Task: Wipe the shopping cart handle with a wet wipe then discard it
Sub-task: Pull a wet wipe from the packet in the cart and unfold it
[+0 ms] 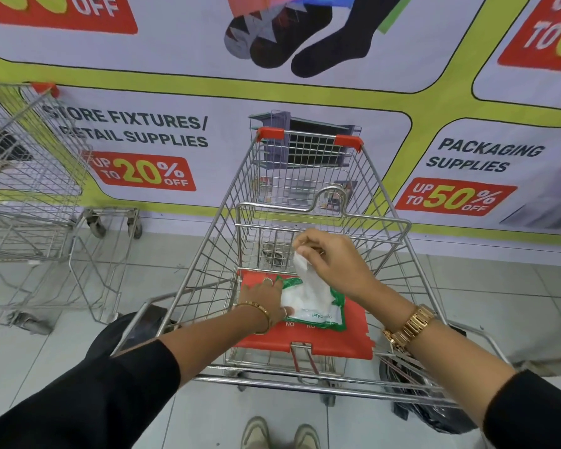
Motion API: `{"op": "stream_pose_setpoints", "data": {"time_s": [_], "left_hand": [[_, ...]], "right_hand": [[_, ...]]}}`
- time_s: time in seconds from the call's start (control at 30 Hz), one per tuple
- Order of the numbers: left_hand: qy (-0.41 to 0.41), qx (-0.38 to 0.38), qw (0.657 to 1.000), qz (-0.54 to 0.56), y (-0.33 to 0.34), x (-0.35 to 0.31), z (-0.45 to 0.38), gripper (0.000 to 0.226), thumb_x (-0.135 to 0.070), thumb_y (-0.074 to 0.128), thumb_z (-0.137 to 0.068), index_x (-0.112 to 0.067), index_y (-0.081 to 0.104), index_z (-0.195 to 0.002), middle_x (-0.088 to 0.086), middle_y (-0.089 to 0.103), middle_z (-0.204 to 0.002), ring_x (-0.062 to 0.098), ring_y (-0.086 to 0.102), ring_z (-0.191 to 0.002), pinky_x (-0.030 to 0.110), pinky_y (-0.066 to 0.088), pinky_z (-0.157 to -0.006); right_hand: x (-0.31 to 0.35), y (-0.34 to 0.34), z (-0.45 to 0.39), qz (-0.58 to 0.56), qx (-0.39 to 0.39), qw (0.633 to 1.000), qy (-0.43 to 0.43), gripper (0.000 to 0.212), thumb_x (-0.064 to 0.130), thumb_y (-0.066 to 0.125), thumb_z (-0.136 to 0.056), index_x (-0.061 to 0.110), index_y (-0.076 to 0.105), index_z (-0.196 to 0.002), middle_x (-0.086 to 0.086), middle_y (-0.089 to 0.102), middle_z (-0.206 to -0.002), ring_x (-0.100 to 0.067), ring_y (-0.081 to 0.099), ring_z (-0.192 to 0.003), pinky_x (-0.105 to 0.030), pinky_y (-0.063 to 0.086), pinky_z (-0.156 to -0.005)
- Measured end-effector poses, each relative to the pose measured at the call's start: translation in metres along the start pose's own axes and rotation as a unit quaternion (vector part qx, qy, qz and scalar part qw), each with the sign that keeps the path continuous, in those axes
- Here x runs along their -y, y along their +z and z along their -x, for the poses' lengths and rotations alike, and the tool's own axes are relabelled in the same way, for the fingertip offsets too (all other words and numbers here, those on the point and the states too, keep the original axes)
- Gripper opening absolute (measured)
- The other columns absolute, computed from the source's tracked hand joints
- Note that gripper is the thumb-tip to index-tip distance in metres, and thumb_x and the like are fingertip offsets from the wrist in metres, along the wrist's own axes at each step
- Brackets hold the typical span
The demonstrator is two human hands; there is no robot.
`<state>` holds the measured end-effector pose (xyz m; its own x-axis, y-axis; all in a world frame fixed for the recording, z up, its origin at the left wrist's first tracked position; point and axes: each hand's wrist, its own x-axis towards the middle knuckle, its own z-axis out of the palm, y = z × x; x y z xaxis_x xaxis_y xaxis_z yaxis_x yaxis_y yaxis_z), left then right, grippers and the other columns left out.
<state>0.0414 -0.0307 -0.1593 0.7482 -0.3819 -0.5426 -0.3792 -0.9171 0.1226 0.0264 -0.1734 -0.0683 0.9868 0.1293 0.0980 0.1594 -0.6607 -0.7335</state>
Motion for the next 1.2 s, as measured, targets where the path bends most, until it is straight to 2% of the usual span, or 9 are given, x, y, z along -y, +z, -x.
{"op": "stream_pose_setpoints", "data": {"time_s": [0.23, 0.33, 0.4, 0.47, 0.8, 0.83, 0.87, 1.0, 1.2], "left_hand": [[0.091, -0.038, 0.963, 0.249, -0.017, -0.007, 0.010, 0.103, -0.051, 0.078, -0.057, -0.011, 0.029, -0.138, 0.008, 0.053, -0.130, 0.029, 0.052, -0.118, 0.040, 0.044, -0.101], [0.142, 0.014, 0.883, 0.447, -0.025, -0.014, 0.017, 0.071, -0.030, 0.082, -0.063, -0.016, 0.048, -0.123, -0.006, 0.061, -0.110, 0.016, 0.059, -0.105, 0.010, 0.049, -0.078], [0.097, -0.023, 0.871, 0.481, -0.029, -0.018, 0.020, 0.025, -0.029, 0.077, -0.070, -0.020, 0.060, -0.086, -0.010, 0.061, -0.078, 0.010, 0.057, -0.073, 0.006, 0.042, -0.057], [0.026, -0.093, 0.883, 0.460, -0.036, -0.019, 0.019, 0.033, -0.027, 0.068, -0.079, -0.020, 0.048, -0.055, -0.006, 0.044, -0.053, 0.010, 0.039, -0.048, 0.015, 0.030, -0.042], [-0.006, -0.200, 0.836, 0.511, -0.083, 0.008, 0.066, 0.019, -0.012, 0.060, -0.086, 0.003, 0.069, -0.095, -0.006, 0.047, -0.075, 0.018, 0.056, -0.071, 0.031, 0.051, -0.068], [-0.010, -0.211, 0.835, 0.509, -0.087, 0.009, 0.072, 0.017, -0.013, 0.060, -0.086, 0.001, 0.070, -0.084, 0.021, 0.053, -0.105, 0.019, 0.056, -0.066, 0.034, 0.051, -0.073], [-0.014, -0.221, 0.833, 0.507, -0.090, 0.011, 0.079, 0.020, -0.014, 0.060, -0.086, -0.004, 0.068, -0.071, 0.015, 0.065, -0.065, 0.017, 0.054, -0.061, 0.033, 0.051, -0.075], [-0.012, -0.252, 0.829, 0.499, -0.102, 0.012, 0.109, 0.037, -0.019, 0.057, -0.089, -0.019, 0.048, -0.053, -0.004, 0.037, -0.046, 0.008, 0.034, -0.048, 0.018, 0.032, -0.050], [0.040, -0.293, 0.851, 0.434, -0.117, 0.006, 0.160, 0.023, -0.025, 0.059, -0.086, -0.014, 0.062, -0.067, -0.005, 0.041, -0.043, 0.005, 0.033, -0.038, 0.005, 0.026, -0.034]], "right_hand": [[0.010, -0.010, -0.009, 0.009, 0.005, 1.000, -0.011, 0.012, 0.009, 0.056, -0.089, 0.015, 0.064, -0.094, -0.001, 0.061, -0.068, -0.006, 0.055, -0.053, -0.012, 0.045, -0.051], [0.009, -0.009, -0.010, 0.009, 0.002, 1.000, -0.006, 0.012, 0.009, 0.056, -0.088, 0.015, 0.065, -0.094, 0.010, 0.054, -0.064, 0.007, 0.048, -0.047, -0.005, 0.038, -0.047], [0.009, -0.008, -0.010, -0.001, -0.007, 1.000, 0.003, 0.012, 0.008, 0.056, -0.089, 0.015, 0.065, -0.094, 0.004, 0.056, -0.067, 0.004, 0.046, -0.047, -0.012, 0.039, -0.049], [0.010, -0.009, -0.010, -0.021, -0.018, 0.999, 0.018, 0.014, 0.008, 0.054, -0.089, 0.016, 0.064, -0.095, -0.001, 0.057, -0.071, -0.005, 0.047, -0.048, -0.022, 0.041, -0.050], [0.010, -0.014, -0.006, -0.201, -0.127, 0.952, 0.194, 0.035, 0.002, 0.035, -0.095, 0.020, 0.057, -0.074, -0.004, 0.056, -0.086, -0.014, 0.050, -0.070, -0.022, 0.039, -0.054], [0.013, -0.014, -0.006, -0.226, -0.138, 0.938, 0.222, 0.037, 0.003, 0.035, -0.095, 0.021, 0.055, -0.070, -0.006, 0.056, -0.087, -0.018, 0.051, -0.071, -0.024, 0.039, -0.055], [0.016, -0.014, -0.007, -0.262, -0.144, 0.922, 0.246, 0.036, 0.004, 0.037, -0.095, 0.021, 0.054, -0.068, -0.008, 0.056, -0.088, -0.020, 0.053, -0.071, -0.025, 0.042, -0.056], [0.039, -0.022, 0.002, -0.418, -0.090, 0.847, 0.316, 0.027, 0.033, 0.045, -0.095, 0.016, 0.056, -0.077, -0.008, 0.067, -0.074, -0.013, 0.066, -0.045, -0.024, 0.054, -0.040], [0.067, -0.046, 0.034, -0.359, 0.079, 0.895, 0.254, 0.073, 0.086, 0.057, -0.044, 0.029, 0.065, -0.090, -0.001, 0.057, -0.059, -0.018, 0.054, -0.051, -0.025, 0.047, -0.050]]}}
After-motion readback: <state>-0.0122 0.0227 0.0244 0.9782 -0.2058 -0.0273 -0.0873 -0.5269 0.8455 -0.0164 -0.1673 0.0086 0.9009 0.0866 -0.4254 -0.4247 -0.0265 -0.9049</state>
